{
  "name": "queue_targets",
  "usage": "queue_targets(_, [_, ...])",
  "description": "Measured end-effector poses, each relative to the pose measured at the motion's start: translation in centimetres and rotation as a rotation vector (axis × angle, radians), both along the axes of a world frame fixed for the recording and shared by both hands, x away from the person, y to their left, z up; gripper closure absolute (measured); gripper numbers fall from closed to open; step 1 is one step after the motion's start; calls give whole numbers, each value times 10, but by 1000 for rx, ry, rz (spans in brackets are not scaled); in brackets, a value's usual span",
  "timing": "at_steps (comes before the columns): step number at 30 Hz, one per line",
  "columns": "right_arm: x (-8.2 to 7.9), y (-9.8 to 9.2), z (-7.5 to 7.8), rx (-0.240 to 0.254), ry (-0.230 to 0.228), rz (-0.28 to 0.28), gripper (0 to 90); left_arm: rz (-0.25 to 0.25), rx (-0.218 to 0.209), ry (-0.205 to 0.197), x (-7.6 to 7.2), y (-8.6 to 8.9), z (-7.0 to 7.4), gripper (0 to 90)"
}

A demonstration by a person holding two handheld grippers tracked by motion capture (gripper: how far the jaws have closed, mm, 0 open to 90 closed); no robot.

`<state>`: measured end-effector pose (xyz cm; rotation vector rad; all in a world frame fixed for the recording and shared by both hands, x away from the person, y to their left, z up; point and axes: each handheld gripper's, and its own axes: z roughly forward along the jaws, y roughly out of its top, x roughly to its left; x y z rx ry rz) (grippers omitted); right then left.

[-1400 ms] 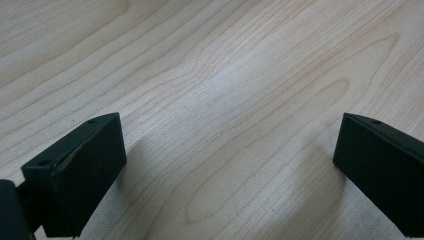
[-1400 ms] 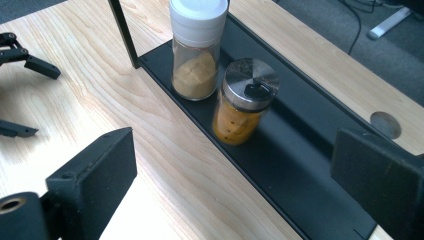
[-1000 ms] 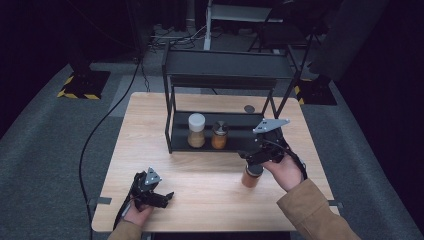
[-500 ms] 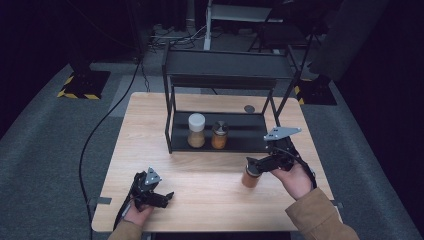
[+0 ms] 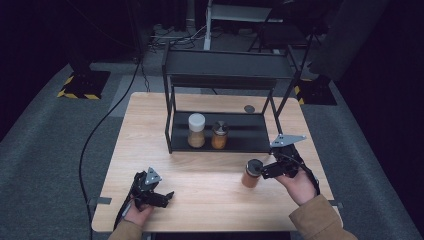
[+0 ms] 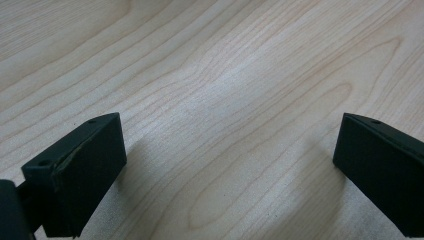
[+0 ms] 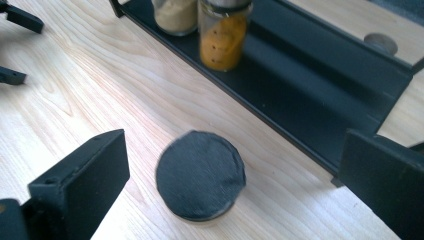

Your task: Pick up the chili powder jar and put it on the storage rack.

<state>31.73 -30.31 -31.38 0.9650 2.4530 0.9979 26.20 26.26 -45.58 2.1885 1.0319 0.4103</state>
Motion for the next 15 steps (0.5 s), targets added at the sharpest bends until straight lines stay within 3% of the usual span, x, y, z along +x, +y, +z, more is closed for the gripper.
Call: queue_targets(15, [8,1,-28,-33,39,-5,0,3,2,-1,-1,-1,0,1])
